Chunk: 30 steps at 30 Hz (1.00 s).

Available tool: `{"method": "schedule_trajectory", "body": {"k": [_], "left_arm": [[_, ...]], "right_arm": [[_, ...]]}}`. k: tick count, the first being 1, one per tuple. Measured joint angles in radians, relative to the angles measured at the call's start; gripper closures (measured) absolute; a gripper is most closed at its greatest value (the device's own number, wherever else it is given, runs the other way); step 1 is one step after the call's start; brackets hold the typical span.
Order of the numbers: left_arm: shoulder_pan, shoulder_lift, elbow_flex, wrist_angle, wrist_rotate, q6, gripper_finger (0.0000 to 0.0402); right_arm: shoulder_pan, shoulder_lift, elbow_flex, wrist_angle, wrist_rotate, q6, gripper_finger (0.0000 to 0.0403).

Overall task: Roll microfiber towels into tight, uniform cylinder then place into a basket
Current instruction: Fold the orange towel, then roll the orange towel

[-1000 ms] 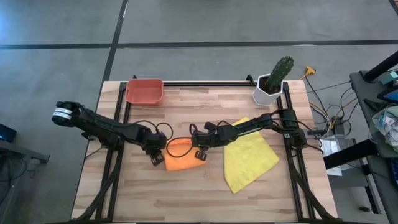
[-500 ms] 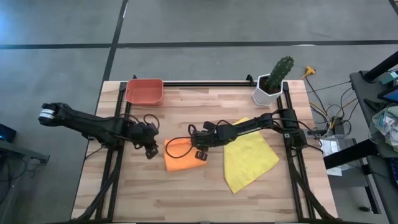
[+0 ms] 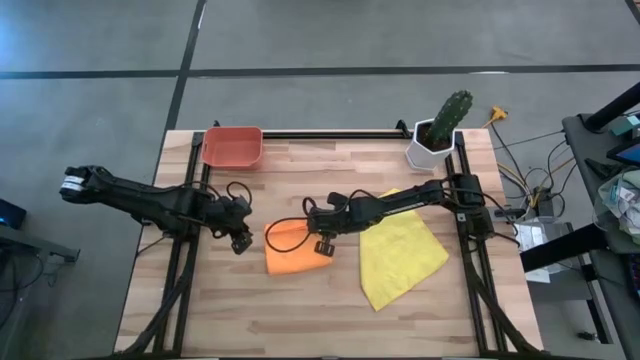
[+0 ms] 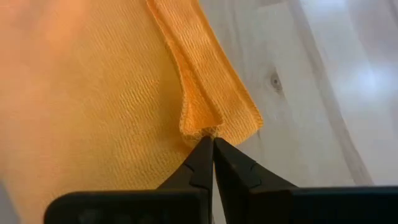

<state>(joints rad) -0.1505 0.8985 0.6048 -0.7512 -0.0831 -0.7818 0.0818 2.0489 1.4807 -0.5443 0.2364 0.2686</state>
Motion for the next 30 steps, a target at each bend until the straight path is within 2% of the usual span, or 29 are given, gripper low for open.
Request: {"method": "schedule_trajectory", "body": {"k": [11,19,23,30], "left_arm": [[0.0,0.004,0.001,0.007,0.004,0.0,0.0277],[-0.031,-0.007,0.046,0.105,0.012,0.057,0.0277],[-0.053,-0.002,0.075,0.14,0.01,0.107,0.0277],[-0.076,0.009,0.083,0.145,0.009,0.107,0.0277]], "right_arm": [[-0.004,0.012,-0.009,0.01,0.0,-0.038,0.0394],[-0.013,0.026,-0.013,-0.005,0.0,0.028,0.039],[-0.013,0.009,0.001,0.005,0.0,0.019,0.0362],[-0.016,-0.011,0.027,-0.009,0.0,0.012,0.0282]]}}
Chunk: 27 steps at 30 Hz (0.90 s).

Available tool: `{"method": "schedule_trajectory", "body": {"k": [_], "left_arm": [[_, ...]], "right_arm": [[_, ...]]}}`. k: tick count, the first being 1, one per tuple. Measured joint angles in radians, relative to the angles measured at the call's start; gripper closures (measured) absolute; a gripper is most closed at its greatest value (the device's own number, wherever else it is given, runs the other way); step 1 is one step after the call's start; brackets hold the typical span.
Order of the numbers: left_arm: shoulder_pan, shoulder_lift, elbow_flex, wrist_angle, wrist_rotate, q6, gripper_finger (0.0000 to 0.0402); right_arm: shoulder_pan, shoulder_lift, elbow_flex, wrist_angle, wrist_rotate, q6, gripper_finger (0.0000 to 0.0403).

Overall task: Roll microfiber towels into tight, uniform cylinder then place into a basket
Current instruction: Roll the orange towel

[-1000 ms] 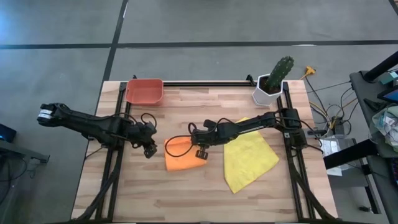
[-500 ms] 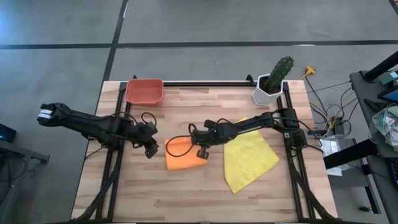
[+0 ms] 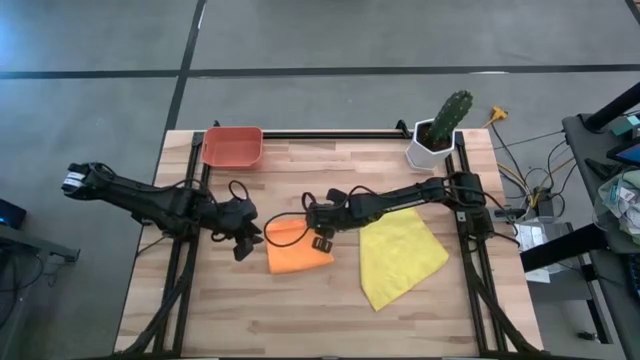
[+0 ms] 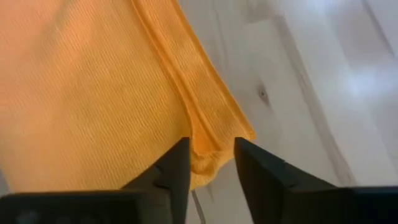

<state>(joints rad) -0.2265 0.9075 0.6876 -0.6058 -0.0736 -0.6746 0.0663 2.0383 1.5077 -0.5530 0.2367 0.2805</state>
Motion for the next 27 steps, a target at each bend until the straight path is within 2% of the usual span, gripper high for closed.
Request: {"method": "schedule_trajectory", "body": {"k": [5,10,16,23,27], "left_arm": [[-0.013,-0.002,0.0,0.0,0.0,-0.002,0.0277],[-0.017,0.006,0.0,0.008,-0.008,-0.026,0.0277],[-0.035,0.007,0.025,0.05,-0.009,-0.011,0.0277],[-0.099,0.033,0.076,0.078,-0.011,0.133,0.0277],[-0.146,0.078,0.078,0.122,-0.01,0.14,0.0277]], "right_arm": [[0.0,-0.038,0.011,-0.029,-0.001,-0.003,0.0239],[0.0,-0.099,0.01,-0.061,-0.004,-0.047,0.0219],[-0.001,-0.201,0.01,-0.117,-0.007,-0.124,0.0224],[0.01,-0.311,0.001,-0.18,-0.012,-0.185,0.024],[0.012,-0.354,-0.025,-0.214,-0.079,-0.174,0.0241]]}}
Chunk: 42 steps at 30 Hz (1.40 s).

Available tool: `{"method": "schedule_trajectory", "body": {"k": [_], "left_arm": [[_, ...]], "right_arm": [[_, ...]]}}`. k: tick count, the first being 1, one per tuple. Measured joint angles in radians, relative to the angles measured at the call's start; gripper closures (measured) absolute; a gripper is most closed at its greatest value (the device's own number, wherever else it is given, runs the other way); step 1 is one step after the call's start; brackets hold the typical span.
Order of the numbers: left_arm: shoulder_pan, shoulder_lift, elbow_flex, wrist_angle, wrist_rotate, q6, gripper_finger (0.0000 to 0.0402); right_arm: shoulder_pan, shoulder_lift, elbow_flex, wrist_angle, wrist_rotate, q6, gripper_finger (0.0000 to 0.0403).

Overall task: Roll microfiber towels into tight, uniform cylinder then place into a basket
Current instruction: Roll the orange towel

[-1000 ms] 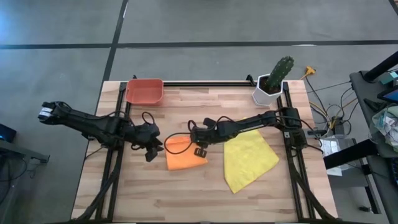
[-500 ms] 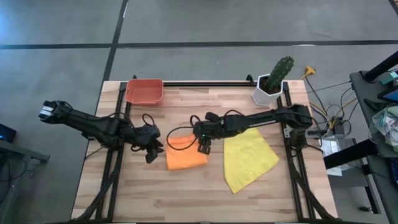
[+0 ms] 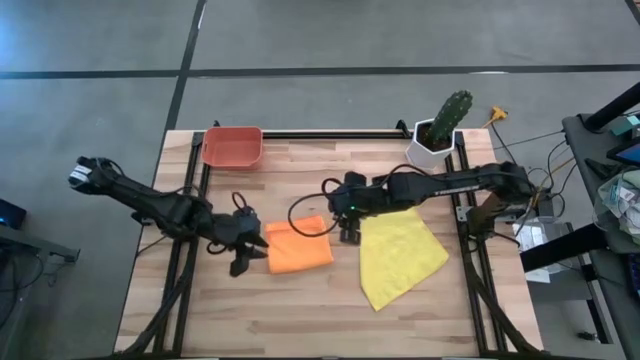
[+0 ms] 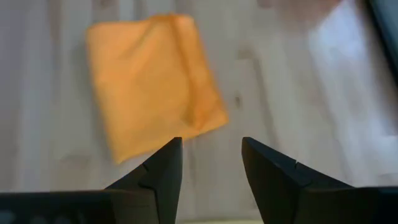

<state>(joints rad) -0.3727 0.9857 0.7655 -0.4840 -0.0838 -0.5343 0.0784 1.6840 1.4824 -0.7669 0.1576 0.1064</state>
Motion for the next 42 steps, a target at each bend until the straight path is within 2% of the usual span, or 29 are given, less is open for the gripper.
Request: {"method": "schedule_trajectory", "body": {"k": [5,8,13,19,27,35,42], "left_arm": [[-0.075,0.101,0.0,0.096,0.002,0.041,0.0277],[-0.112,0.174,0.0,0.11,0.002,0.074,0.0277],[-0.15,0.279,-0.004,0.112,0.002,0.086,0.0277],[-0.157,0.372,-0.027,0.138,0.0,0.204,0.0277],[-0.15,0.445,-0.057,0.3,-0.024,0.209,0.0277],[-0.144,0.533,-0.055,0.296,-0.044,0.174,0.0277],[-0.142,0.495,-0.053,0.281,-0.111,0.122,0.0277]], "right_arm": [[0.015,-0.029,-0.071,0.004,-0.088,0.042,0.0235],[0.04,-0.033,-0.121,0.067,-0.143,0.046,0.0229],[0.093,-0.032,-0.213,0.258,-0.169,-0.025,0.0212],[0.134,-0.021,-0.324,0.538,-0.16,-0.191,0.0186],[0.14,0.066,-0.394,0.583,-0.15,-0.275,0.0166],[0.14,0.193,-0.394,0.637,-0.131,-0.302,0.0168],[0.14,0.276,-0.357,0.656,-0.131,-0.31,0.0187]]}}
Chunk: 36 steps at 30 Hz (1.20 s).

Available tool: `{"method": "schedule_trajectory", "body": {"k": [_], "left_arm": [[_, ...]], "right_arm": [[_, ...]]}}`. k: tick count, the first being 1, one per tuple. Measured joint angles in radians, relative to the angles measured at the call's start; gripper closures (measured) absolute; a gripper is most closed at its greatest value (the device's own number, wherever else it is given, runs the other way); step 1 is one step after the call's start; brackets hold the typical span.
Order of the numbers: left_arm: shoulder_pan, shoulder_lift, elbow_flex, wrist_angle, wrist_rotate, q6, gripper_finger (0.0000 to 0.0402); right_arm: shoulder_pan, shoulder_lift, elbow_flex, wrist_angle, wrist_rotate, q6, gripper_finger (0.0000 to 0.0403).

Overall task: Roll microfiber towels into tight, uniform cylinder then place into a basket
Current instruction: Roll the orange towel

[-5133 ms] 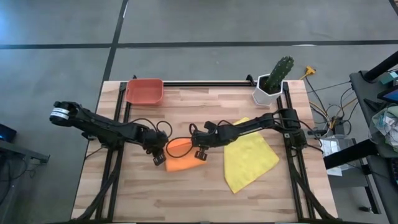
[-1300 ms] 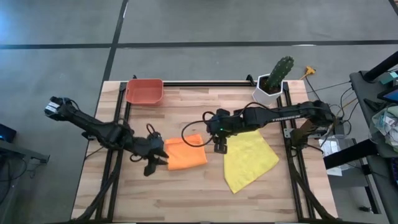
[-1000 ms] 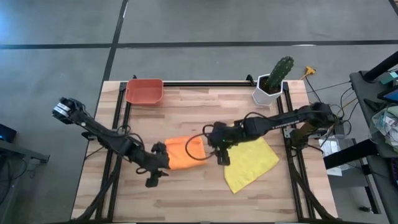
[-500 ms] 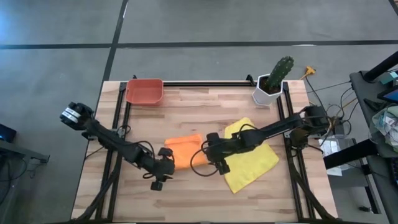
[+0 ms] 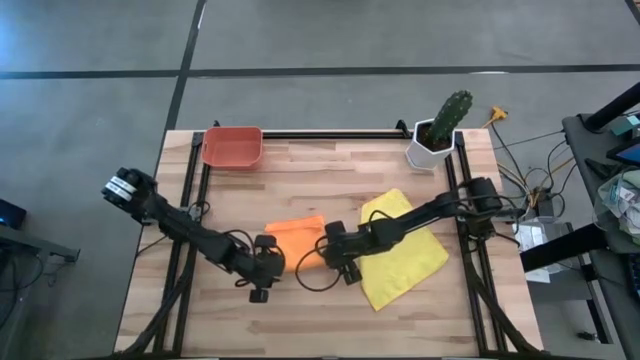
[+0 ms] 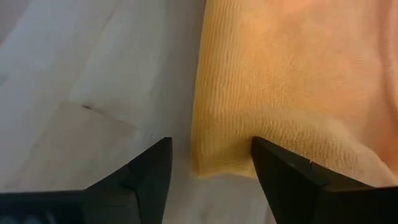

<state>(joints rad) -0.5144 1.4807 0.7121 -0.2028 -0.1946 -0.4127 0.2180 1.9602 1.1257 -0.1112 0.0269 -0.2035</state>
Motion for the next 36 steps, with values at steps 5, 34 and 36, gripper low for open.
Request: {"method": "schedule_trajectory", "body": {"k": [5,34,36], "left_arm": [[0.0,-0.062,0.003,0.003,-0.001,0.0,0.0277],[0.005,0.043,0.015,0.198,-0.081,-0.008,0.0277],[0.005,0.034,0.026,0.203,-0.123,-0.002,0.0277]], "right_arm": [[0.0,0.008,0.032,-0.006,0.0,-0.004,0.0203],[0.004,0.01,0.028,0.131,-0.131,0.1,0.0216],[0.004,0.005,0.028,0.149,-0.13,0.1,0.0216]]}}
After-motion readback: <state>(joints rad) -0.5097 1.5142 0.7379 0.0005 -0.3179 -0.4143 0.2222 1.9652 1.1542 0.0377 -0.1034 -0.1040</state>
